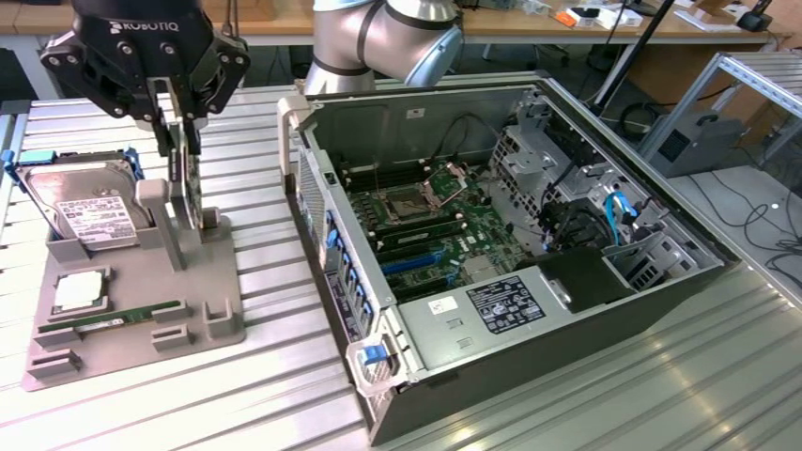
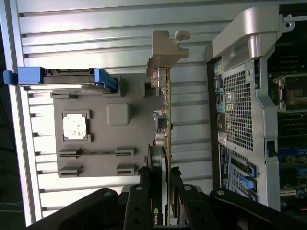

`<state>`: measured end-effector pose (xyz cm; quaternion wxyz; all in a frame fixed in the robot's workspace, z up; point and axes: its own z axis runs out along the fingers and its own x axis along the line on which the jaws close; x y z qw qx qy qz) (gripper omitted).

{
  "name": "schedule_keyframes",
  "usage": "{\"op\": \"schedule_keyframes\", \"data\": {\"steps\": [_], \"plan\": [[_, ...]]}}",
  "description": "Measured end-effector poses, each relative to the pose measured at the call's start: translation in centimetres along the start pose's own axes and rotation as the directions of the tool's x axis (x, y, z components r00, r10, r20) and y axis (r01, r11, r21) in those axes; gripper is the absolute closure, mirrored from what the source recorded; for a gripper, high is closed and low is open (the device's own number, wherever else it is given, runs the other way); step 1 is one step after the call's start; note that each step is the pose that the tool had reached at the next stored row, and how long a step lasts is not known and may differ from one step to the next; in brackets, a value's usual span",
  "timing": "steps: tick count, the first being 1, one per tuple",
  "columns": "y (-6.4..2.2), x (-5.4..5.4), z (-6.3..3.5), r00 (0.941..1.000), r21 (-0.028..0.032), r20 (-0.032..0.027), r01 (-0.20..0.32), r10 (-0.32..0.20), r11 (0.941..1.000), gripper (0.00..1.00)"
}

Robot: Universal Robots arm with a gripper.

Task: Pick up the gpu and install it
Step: 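Pick up the gpu and move the gpu toward the slot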

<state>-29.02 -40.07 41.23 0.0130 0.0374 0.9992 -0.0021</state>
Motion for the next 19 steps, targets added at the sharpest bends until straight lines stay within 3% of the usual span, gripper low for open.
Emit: {"op": "schedule_keyframes", "data": {"steps": [19], "plan": [[0.0, 0.0, -1.26, 1.0, -0.0001, 0.0, 0.0, 0.0, 1.0, 0.73]]}}
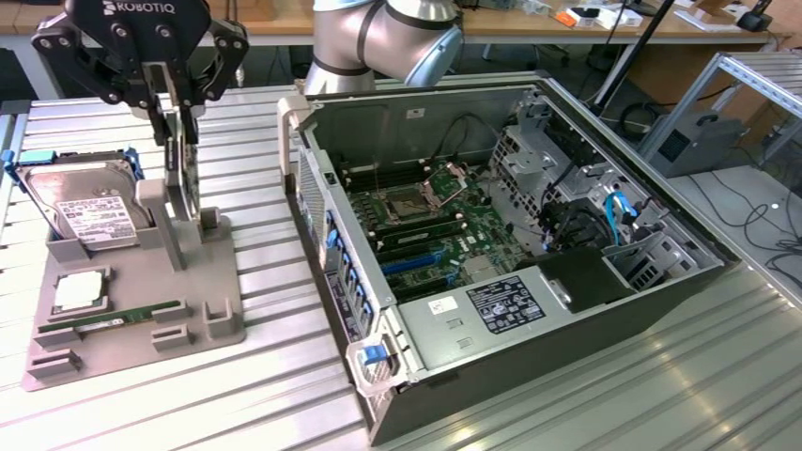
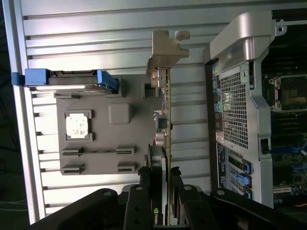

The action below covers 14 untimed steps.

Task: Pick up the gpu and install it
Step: 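Pick up the gpu and move the gpu toward the slot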

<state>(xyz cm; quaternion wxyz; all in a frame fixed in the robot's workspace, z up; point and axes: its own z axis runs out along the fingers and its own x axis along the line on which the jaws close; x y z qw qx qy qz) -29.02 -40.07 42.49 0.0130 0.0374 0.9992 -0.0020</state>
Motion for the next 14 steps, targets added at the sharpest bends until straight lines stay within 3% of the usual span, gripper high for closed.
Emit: {"op": "schedule_keyframes", "data": {"steps": [14], "plan": [[0.0, -0.03, -1.08, 1.0, 0.0, 0.0, 0.0, 0.0, 1.0, 0.73]]}}
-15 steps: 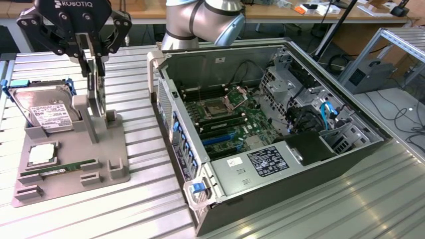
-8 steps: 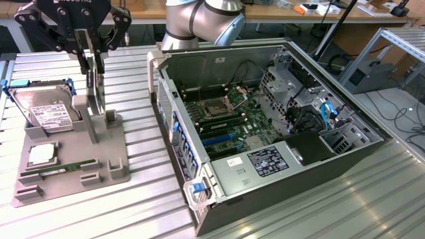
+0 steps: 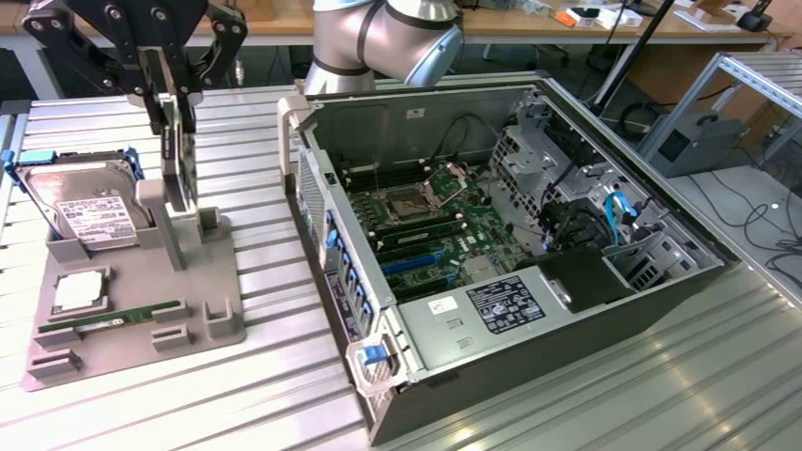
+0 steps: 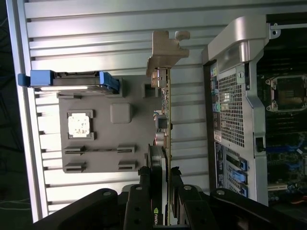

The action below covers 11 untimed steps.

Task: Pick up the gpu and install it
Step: 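Pick up the gpu and move the gpu toward the slot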

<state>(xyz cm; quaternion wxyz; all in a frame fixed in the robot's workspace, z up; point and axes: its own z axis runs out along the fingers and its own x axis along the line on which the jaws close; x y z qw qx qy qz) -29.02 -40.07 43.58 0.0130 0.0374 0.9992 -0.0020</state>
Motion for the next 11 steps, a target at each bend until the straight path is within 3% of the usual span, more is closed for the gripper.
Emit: {"op": "schedule_keyframes", "data": {"steps": [11], "plan": [[0.0, -0.03, -1.05, 1.0, 0.0, -0.0001, 0.0, 0.0, 1.0, 0.73]]}}
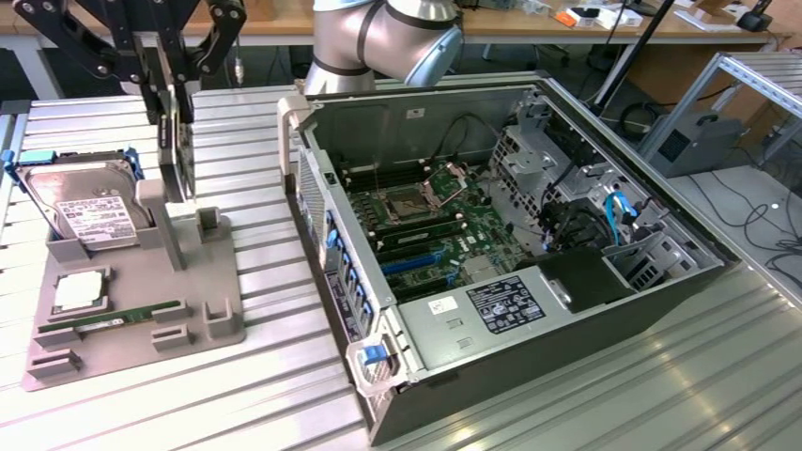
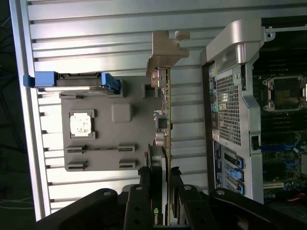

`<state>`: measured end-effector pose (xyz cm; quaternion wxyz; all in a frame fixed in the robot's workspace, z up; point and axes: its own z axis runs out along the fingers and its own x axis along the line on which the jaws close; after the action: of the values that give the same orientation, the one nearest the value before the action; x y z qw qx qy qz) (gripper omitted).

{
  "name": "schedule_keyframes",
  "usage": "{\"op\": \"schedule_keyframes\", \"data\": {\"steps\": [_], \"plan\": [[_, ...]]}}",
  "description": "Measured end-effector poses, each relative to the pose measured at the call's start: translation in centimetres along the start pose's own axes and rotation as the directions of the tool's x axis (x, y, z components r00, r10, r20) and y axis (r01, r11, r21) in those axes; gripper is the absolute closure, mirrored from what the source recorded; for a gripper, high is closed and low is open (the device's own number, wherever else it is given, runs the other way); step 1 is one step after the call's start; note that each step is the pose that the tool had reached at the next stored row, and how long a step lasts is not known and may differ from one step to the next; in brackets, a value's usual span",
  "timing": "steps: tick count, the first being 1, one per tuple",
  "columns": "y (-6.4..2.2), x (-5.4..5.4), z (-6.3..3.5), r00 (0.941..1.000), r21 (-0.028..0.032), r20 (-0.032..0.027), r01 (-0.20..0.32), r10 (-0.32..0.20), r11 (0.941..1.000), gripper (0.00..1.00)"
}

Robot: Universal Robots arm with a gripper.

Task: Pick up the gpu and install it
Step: 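Pick up the gpu and move the gpu toward the slot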

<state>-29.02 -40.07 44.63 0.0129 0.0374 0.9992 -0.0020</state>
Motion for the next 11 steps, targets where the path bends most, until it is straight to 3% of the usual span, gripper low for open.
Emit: {"op": "schedule_keyframes", "data": {"steps": [11], "plan": [[0.0, -0.02, -0.85, 1.0, 0.0, 0.0, 0.0, 0.0, 1.0, 0.73]]}}
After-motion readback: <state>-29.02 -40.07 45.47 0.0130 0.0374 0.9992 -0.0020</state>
